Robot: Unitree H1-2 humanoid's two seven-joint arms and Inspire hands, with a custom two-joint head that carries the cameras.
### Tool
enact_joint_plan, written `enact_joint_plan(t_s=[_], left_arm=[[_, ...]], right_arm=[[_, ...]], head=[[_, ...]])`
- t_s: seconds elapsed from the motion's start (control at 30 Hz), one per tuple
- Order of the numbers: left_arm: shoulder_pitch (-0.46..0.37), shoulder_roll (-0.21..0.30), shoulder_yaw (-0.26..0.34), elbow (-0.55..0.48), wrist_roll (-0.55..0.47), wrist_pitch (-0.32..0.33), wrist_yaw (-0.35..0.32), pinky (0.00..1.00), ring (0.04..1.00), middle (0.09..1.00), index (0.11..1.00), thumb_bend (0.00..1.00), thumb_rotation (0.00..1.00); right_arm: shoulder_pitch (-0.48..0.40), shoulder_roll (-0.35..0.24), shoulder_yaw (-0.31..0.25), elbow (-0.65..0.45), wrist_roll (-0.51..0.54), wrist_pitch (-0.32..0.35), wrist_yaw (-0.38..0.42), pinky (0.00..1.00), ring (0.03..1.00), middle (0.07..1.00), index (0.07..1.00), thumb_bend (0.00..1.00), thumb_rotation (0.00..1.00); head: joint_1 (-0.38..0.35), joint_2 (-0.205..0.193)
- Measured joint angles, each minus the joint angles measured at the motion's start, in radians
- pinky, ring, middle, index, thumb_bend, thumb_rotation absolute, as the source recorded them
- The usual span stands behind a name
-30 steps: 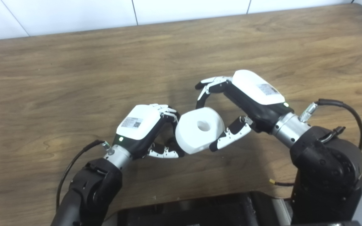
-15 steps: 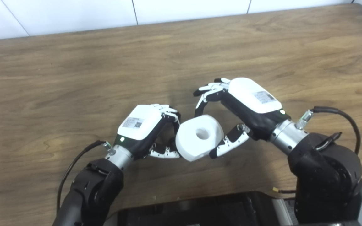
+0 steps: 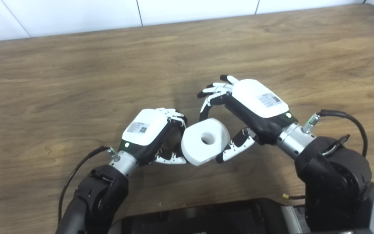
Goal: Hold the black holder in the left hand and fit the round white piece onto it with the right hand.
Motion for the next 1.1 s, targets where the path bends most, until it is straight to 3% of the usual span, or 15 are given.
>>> enact_joint_plan(t_s=[1.1], left_arm=[[0.0,-0.011,-0.009,0.0,0.012,0.003,-0.002,0.85,0.835,0.771,0.485,0.52,0.05]], right_arm=[[-0.035,-0.029,0.066,0.035,-0.018,-0.001,-0.03,0.98,0.902,0.835,0.482,0.52,0.13]], head=[[0.006,0.002]])
